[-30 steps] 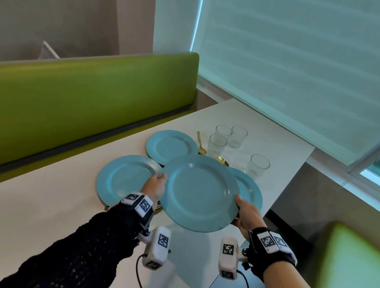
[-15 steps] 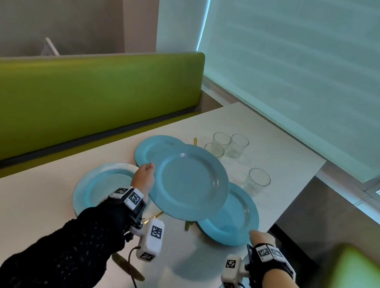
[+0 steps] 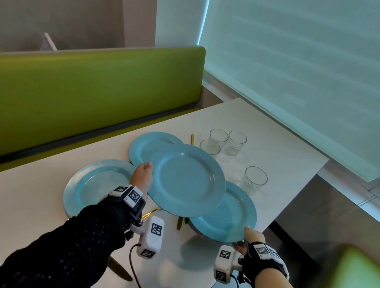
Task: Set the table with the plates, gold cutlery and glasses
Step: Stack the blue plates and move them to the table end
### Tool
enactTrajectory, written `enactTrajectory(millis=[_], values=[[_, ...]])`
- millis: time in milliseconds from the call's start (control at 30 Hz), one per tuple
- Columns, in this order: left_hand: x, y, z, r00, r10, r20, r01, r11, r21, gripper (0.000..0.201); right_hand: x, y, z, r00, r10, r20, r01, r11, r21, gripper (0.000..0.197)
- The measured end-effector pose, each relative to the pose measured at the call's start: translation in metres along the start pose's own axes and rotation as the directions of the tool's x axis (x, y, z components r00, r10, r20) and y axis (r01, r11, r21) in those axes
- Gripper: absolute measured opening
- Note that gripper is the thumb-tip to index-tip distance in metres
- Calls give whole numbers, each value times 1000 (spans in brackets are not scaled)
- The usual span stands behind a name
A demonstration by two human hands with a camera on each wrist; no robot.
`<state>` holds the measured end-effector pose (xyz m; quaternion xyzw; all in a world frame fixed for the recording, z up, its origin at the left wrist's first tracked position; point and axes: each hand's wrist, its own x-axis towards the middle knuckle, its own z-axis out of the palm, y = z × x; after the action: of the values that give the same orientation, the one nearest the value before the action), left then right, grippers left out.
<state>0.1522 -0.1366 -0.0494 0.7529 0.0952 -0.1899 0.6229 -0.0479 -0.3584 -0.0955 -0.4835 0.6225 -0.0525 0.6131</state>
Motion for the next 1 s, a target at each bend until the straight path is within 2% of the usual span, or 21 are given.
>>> enactTrajectory(millis=[167, 300, 400, 467, 567, 733, 867, 1000], values=[[-14, 4, 1, 999, -4, 32, 3, 1000, 24, 44, -21, -12, -4, 998, -64, 19, 64, 998, 16, 23], [-24, 10, -2, 999, 20, 36, -22, 998, 58, 46, -25, -11, -19, 985, -170, 16, 171, 982, -81, 40], [-30, 9, -5, 997, 26, 68, -30, 998, 61, 45, -49, -16, -29, 974, -224, -19, 222, 972, -80, 36], [-33, 10, -6, 995, 33, 94, -37, 998, 46, 44, -62, -19, -31, 966, -252, -49, 250, 967, -54, 33], [-38, 9, -14, 991, 42, 124, -46, 999, 27, 45, -81, -18, -20, 954, -299, -17, 299, 954, 11, 36], [-53, 9, -32, 994, 63, 89, -64, 998, 7, 43, -114, -10, 13, 944, -329, 32, 318, 930, 182, 27], [-64, 4, -54, 991, 131, 35, -133, 989, 59, 42, -141, 1, 36, 937, -346, 51, 324, 914, 243, 33], [-68, 0, -83, 987, 162, -13, -156, 967, 200, 44, -159, 14, 55, 933, -352, 68, 309, 885, 348, 35]])
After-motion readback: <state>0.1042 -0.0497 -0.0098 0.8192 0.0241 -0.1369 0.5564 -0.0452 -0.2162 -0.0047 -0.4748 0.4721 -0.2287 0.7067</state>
